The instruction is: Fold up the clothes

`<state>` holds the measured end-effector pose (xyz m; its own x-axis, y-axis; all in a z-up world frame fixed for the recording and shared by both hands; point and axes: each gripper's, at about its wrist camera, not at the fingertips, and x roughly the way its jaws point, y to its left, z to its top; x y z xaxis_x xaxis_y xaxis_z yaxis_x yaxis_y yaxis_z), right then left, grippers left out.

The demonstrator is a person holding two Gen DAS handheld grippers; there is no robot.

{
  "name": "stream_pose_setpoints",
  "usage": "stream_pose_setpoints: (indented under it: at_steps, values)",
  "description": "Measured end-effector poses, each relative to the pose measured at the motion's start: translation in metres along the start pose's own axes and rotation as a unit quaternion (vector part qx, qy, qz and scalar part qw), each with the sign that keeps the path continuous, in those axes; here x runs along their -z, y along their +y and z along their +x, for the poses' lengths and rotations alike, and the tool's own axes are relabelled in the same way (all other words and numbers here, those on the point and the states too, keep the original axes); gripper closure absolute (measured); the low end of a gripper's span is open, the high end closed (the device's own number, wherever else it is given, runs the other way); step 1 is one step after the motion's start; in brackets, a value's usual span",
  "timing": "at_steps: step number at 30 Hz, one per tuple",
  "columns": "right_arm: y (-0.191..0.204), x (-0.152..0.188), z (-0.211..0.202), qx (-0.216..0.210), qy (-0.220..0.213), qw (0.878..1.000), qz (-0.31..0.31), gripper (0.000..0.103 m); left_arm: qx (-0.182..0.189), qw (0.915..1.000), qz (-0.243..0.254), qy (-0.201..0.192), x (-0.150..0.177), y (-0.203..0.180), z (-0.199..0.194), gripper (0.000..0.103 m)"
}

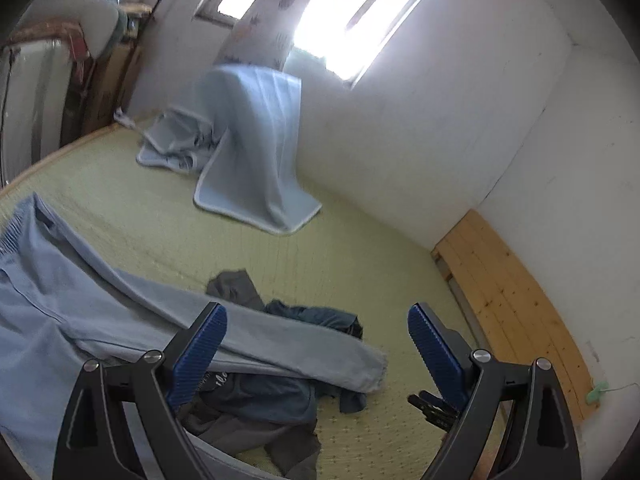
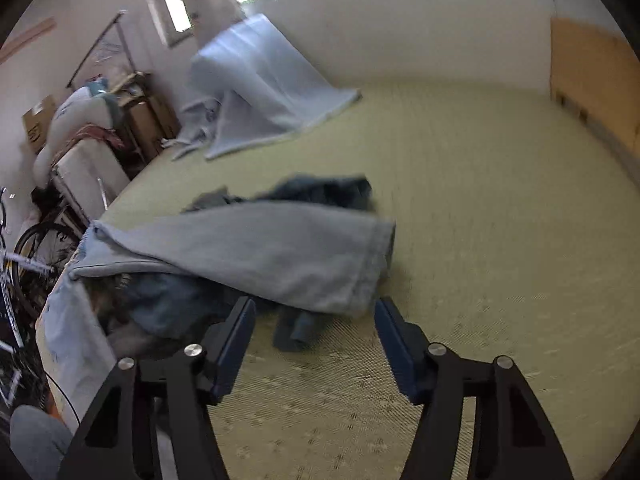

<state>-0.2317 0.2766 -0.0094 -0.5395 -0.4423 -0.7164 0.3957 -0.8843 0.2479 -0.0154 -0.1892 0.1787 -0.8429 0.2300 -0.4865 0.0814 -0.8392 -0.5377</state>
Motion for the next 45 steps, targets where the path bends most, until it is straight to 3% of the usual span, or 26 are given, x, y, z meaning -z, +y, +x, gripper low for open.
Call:
stream_pose_setpoints:
  at_steps: [8,13,14,15,19,23,24,29,33,37,39,41,45]
  values:
    - [-0.032,0.003,0.084,-0.007,0.047,0.998,0.046,0.041,0.021,0.9992,-0.019,0.027,0.033,0.038,0.095,0.009]
    - [-0.037,0.006,0.111,-0.005,0.072,0.996,0.044,0.046,0.029,0.9986,-0.025,0.035,0.062,0.056,0.127,0.009]
    - [-0.038,0.007,0.114,-0.01,0.077,0.996,0.047,0.057,0.03,0.9985,-0.027,0.035,0.067,0.06,0.13,0.009]
    - [-0.039,0.008,0.117,-0.015,0.081,0.995,0.05,0.081,0.03,0.9984,-0.032,0.037,0.069,0.064,0.131,0.009]
    - [-0.029,0.003,0.113,-0.012,0.08,0.995,0.052,0.083,0.03,0.9976,-0.052,0.035,0.074,0.079,0.135,0.009]
    - [-0.024,-0.029,0.076,-0.029,0.032,0.997,0.065,0.09,0.025,0.9972,-0.069,0.017,0.072,0.092,0.131,0.009]
    - [-0.025,-0.041,0.067,-0.031,0.017,0.997,0.072,0.103,0.027,0.9967,-0.076,0.014,0.071,0.095,0.131,0.009]
    - [-0.024,-0.113,0.037,-0.029,-0.056,0.995,0.077,0.103,0.027,0.9946,-0.1,-0.001,0.064,0.11,0.124,0.009]
    - [-0.005,-0.157,0.056,0.009,-0.035,0.999,0.022,0.103,0.022,0.9939,-0.108,0.006,0.061,0.115,0.126,0.009]
    - [0.039,-0.13,0.069,0.031,0.001,0.994,-0.101,0.098,0.036,0.9904,-0.127,0.041,0.063,0.119,0.143,0.009]
    - [0.06,-0.1,0.072,0.028,0.016,0.987,-0.154,0.071,0.052,0.9854,-0.149,0.064,0.066,0.123,0.154,0.009]
    - [0.075,-0.07,0.078,0.015,0.029,0.983,-0.179,0.055,0.069,0.9774,-0.179,0.089,0.07,0.13,0.168,0.009]
    - [0.091,-0.033,0.079,0.002,0.04,0.979,-0.198,0.055,0.072,0.9556,-0.251,0.136,0.078,0.146,0.194,0.009]
